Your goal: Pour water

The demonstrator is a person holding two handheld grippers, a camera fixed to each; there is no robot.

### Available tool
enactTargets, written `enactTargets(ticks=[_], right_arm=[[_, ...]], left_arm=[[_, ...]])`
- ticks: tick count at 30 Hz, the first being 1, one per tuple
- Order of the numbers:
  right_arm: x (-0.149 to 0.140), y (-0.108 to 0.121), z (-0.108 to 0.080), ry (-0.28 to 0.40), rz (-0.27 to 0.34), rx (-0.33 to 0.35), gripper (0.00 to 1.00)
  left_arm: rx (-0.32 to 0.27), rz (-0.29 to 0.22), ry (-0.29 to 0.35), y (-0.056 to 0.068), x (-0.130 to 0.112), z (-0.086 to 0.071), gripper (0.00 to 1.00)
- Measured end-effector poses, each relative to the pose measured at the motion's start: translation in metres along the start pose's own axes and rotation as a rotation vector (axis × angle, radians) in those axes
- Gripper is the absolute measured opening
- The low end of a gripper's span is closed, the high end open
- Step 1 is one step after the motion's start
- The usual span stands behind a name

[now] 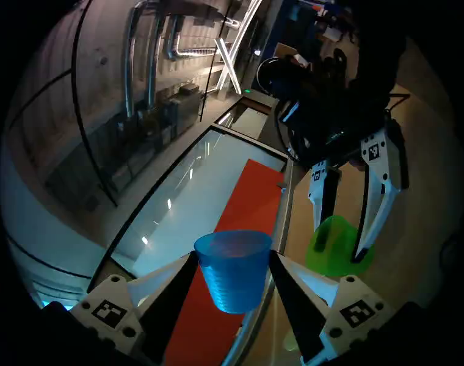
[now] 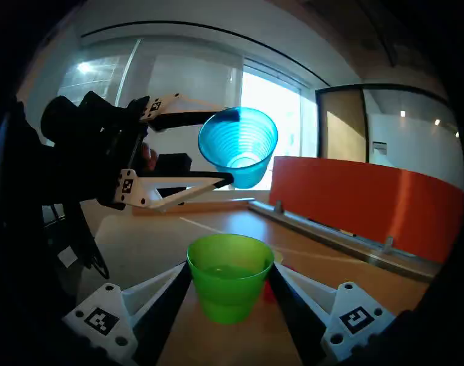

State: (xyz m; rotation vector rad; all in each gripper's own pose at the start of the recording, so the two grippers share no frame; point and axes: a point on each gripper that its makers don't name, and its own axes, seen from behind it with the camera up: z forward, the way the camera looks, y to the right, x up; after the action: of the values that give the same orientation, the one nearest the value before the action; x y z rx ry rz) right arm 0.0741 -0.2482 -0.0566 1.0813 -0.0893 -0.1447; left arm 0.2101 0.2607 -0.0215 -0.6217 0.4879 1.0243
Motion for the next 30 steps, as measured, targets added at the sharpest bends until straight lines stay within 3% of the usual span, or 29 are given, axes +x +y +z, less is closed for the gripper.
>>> enactTargets(ticks=[9,17,30], right_arm=[[0.004,0.003,-0.004,0.005,-0.004,-0.012,0.90],[0.006,0.005,-0.006,0.009,-0.007,-0.021,0.90],[0.007,0.006,-0.006,0.010,-0.005,-0.026,0.90]], left_arm=[[0.017,-0.193,-0.033,0.000,-0.010,-0.008,0.85],[0.032,-0.328,-0.054,-0.001,-0.017,-0.016,0.85],[0.009,-0.642,-0.055,0.006,-0.019,-0.021,0.85]])
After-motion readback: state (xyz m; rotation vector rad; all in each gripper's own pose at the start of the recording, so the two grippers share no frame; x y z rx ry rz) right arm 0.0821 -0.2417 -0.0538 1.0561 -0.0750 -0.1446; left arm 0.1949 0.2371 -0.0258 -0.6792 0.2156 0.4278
